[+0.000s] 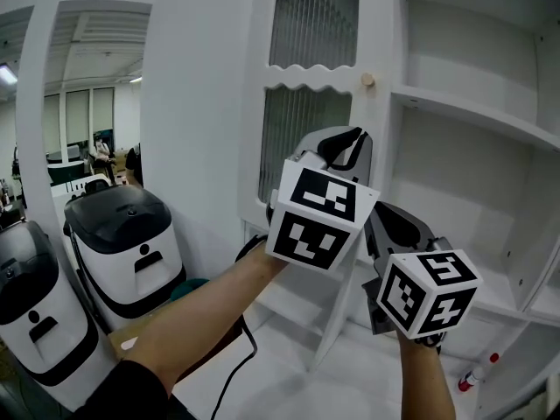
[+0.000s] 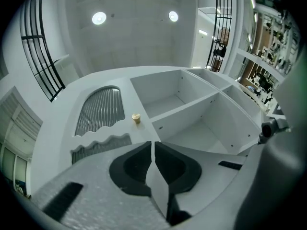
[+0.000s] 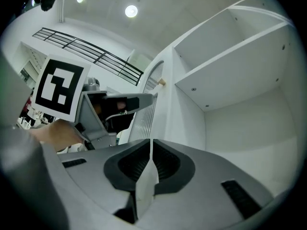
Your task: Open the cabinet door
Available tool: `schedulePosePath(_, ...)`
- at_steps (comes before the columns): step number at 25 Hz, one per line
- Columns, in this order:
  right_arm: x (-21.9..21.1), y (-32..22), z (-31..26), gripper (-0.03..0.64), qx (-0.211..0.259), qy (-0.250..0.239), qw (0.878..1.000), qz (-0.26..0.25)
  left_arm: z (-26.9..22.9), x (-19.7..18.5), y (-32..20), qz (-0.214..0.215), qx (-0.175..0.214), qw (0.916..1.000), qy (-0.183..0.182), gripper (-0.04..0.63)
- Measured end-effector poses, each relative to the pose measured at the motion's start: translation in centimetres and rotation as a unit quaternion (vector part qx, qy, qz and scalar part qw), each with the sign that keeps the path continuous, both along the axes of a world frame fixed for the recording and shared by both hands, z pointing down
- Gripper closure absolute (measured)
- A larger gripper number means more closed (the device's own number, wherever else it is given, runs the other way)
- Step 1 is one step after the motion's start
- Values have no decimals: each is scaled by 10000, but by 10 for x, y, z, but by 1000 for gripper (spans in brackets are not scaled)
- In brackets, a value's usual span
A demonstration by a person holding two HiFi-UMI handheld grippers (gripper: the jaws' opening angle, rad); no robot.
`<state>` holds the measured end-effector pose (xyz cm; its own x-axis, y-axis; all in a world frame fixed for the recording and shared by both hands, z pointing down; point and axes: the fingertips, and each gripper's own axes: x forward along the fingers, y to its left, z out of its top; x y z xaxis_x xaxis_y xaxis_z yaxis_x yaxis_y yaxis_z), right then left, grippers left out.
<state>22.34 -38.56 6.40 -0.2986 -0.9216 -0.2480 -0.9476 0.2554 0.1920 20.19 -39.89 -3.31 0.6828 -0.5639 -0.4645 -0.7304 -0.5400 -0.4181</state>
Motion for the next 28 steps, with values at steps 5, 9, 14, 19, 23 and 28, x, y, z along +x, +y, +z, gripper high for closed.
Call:
schedulePosePath(5, 2, -2, -7, 595, 94, 155, 9995, 274, -14, 5, -8, 211, 94, 9997, 73, 578)
schedulePosePath(9, 3, -3, -11, 595, 126, 244, 9986, 447, -27, 7, -12, 344, 186, 9991, 136, 539)
schedulePosePath(14, 3, 1, -13, 595, 202, 364, 9969, 666, -44, 5, -15, 429, 418, 9978, 276, 531)
schedulePosePath(19, 2, 3, -10, 595, 147, 349, 9965, 750, -55, 4, -16, 556, 483, 9966, 372, 480)
schedulePosePath(23, 8, 3, -6, 595, 88, 387, 9952, 892, -68, 4, -15, 643, 524, 9952, 517, 480)
schedulePosePath(28, 19, 5, 1, 595, 22, 376, 9938, 1046, -77, 9, -21, 605, 543, 9950, 575, 480)
